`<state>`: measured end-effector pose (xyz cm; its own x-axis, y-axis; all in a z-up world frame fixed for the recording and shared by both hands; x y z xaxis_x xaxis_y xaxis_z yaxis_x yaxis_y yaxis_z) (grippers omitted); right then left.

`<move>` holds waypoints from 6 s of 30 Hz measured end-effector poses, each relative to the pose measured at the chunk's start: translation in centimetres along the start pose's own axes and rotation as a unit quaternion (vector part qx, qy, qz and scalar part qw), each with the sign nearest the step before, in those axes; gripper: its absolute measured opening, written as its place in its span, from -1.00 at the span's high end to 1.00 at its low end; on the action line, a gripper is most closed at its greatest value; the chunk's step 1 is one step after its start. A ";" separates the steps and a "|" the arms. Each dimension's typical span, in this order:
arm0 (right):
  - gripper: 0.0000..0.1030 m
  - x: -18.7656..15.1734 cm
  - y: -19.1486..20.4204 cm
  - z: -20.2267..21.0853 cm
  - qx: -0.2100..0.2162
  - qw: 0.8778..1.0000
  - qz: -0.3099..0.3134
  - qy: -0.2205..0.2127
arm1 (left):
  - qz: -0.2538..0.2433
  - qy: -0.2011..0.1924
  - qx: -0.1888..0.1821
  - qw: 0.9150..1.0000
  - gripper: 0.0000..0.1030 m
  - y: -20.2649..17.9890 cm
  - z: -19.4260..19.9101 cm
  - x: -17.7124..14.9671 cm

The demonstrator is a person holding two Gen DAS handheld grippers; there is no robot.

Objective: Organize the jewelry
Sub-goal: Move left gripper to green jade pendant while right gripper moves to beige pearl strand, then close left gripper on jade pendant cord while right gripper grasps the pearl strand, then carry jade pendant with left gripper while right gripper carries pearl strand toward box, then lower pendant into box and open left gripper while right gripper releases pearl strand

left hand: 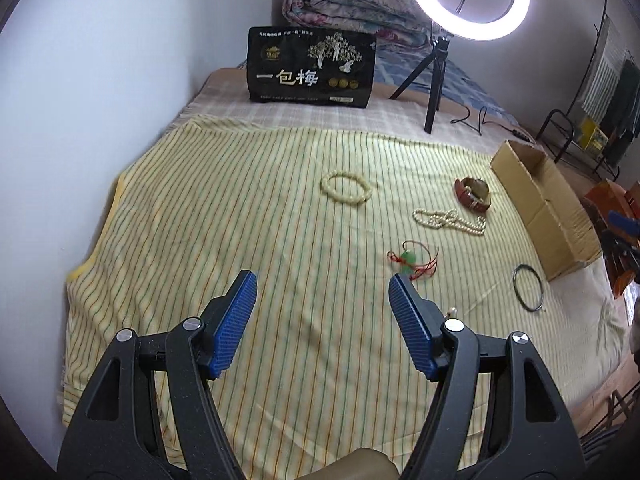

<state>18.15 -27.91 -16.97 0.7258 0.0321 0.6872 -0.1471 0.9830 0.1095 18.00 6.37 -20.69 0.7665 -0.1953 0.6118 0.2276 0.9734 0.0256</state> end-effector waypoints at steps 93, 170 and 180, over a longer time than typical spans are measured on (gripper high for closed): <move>0.94 4.1 8.2 -5.4 0.122 0.991 0.014 0.058 | -0.023 -0.019 -0.112 0.993 0.72 -4.9 -2.2 3.6; 0.94 0.8 -15.8 -2.9 0.039 0.991 -0.126 0.036 | -0.144 0.021 -0.183 0.972 0.72 -31.4 -14.1 19.2; 0.25 1.0 -14.9 -2.4 0.028 0.993 -0.114 0.028 | -0.147 0.011 -0.174 0.974 0.25 -31.6 -13.1 19.4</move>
<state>22.68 -42.07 -19.69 0.7806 -0.1794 0.5987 -0.0100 0.9542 0.2990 33.56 -29.72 -20.03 0.6489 -0.4660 0.6015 0.6265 0.7758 -0.0748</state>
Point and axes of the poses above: each gripper's, at about its wrist camera, not at the fingertips, and z roughly against the way its jaws point, y to its left, x to its top, the point moved 2 cm from there along -z, roughly the way its jaws point, and after that the axes turned 13 degrees about -z, right-handed, at the moved point
